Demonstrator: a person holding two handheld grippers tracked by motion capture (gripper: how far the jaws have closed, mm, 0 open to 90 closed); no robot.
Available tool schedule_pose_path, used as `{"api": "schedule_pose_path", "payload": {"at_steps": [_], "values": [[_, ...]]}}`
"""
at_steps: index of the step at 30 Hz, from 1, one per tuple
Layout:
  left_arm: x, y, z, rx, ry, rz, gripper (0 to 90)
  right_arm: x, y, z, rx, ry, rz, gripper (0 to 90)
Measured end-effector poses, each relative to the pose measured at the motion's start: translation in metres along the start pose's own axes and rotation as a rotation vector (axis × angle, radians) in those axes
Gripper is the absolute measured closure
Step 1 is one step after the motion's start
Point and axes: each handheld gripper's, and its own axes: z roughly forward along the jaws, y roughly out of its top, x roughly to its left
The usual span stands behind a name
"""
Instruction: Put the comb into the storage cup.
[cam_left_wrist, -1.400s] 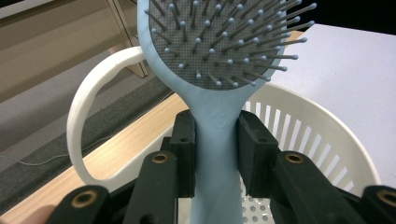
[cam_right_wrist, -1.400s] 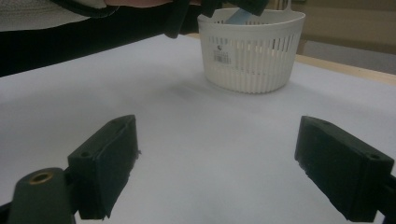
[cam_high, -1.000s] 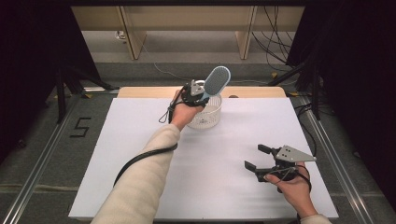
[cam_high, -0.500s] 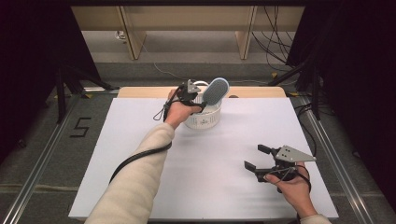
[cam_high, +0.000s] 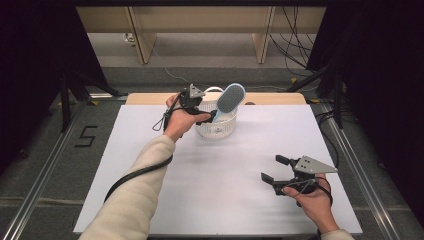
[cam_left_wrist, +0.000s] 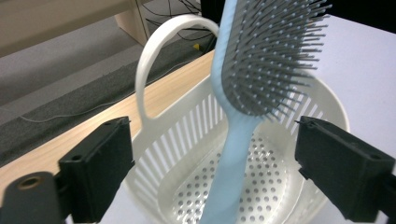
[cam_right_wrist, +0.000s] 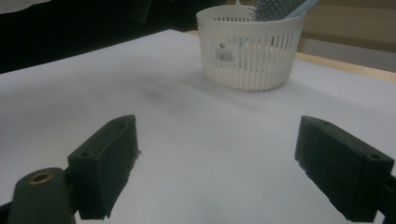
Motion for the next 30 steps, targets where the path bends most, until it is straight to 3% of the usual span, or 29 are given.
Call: {"api": "schedule_pose_path", "payload": {"at_steps": [4, 11, 21, 30], "values": [[0.003, -0.007, -0.01, 0.013, 0.005, -0.017, 5.8, 0.0, 0.0, 0.0, 0.003, -0.002, 0.0, 14.3], [0.007, -0.02, -0.029, 0.016, 0.022, -0.009, 0.3, 0.0, 0.0, 0.001, 0.004, -0.008, -0.002, 14.3], [0.011, -0.031, -0.052, -0.003, 0.052, -0.021, 1.1, 0.0, 0.0, 0.001, 0.007, -0.013, -0.002, 14.3], [0.015, -0.046, -0.071, -0.025, 0.047, -0.045, 2.0, 0.0, 0.0, 0.001, 0.004, -0.016, -0.005, 14.2]]}}
